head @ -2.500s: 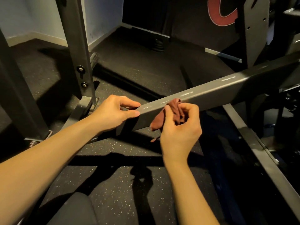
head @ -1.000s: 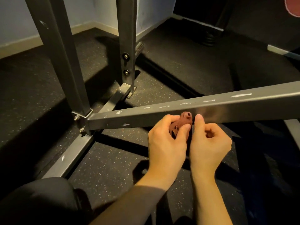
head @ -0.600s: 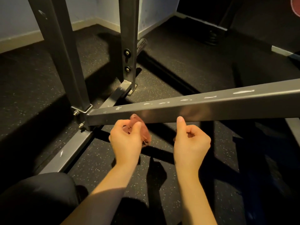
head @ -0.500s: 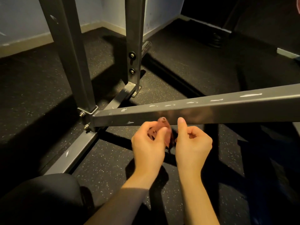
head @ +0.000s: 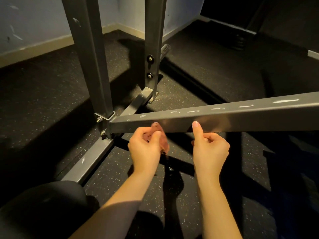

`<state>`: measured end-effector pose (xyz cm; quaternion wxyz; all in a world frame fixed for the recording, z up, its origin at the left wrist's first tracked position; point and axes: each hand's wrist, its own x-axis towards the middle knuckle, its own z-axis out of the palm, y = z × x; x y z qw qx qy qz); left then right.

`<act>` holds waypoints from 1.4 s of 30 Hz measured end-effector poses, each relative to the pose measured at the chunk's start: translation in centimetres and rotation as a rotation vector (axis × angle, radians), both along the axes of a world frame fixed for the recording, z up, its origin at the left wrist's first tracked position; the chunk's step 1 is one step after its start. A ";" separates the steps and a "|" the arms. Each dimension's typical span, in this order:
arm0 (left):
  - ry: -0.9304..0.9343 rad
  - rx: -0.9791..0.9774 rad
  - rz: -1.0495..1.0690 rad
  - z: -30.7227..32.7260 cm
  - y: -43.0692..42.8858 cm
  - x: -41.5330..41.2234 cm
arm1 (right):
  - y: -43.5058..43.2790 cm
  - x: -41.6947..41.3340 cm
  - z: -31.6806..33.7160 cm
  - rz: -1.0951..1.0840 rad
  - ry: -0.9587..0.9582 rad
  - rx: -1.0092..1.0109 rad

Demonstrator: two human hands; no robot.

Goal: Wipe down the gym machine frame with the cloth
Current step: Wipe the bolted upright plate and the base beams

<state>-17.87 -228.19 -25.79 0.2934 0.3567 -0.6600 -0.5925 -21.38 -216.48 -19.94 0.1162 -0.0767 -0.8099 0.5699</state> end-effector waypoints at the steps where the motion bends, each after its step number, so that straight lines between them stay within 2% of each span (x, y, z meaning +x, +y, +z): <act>1: 0.015 -0.048 -0.042 0.3 0.7 0.1 | -0.2 0.0 0.0 -0.007 0.000 -0.025; 4: -0.040 -0.107 -0.014 0.0 -0.4 -0.1 | -0.2 -0.2 0.0 -0.011 -0.007 -0.086; 8: -0.277 0.121 0.222 -2.9 -6.0 -0.7 | -0.1 -0.2 -0.2 0.008 0.003 -0.087; 11: -0.233 0.082 0.186 -2.0 -5.2 -0.6 | -0.1 -0.4 -0.5 -0.006 0.018 -0.078; 13: -0.115 0.044 0.056 -0.7 -2.8 -0.5 | -0.3 -0.6 -0.6 -0.015 0.026 -0.061; 15: -0.088 -0.021 -0.022 -0.1 -1.4 -0.4 | -0.4 -0.6 -0.7 -0.027 0.025 -0.046; 22: -0.379 0.076 0.180 -2.2 -7.1 -0.8 | -0.2 -0.6 -0.8 -0.018 0.023 -0.069; 24: -0.353 0.031 0.102 -1.8 -6.5 -0.5 | -0.4 -0.6 -0.8 -0.028 0.024 -0.080; 26: -0.196 -0.016 -0.044 -0.7 -4.3 -0.2 | -0.5 -0.6 -0.8 -0.033 0.021 -0.082; 28: -0.131 -0.080 -0.151 0.1 -2.8 0.1 | -0.6 -0.4 -0.7 -0.042 0.018 -0.086; 30: -0.191 -0.081 -0.093 -0.4 -3.8 -0.4 | -0.7 -0.3 -0.5 -0.051 0.009 -0.104; 33: -0.382 0.105 0.111 -2.0 -7.2 -0.8 | -0.7 -0.1 -0.4 -0.042 0.000 -0.125; 34: -0.394 0.118 0.141 -2.2 -7.6 -0.5 | -0.7 0.0 -0.4 -0.042 0.003 -0.120; 39: -0.105 -0.082 -0.086 0.5 -3.3 0.0 | -0.8 -0.3 -0.6 -0.040 0.011 -0.080; 42: -0.152 -0.107 -0.028 -0.8 -4.2 -0.6 | -0.8 -0.3 -0.6 -0.051 0.008 -0.086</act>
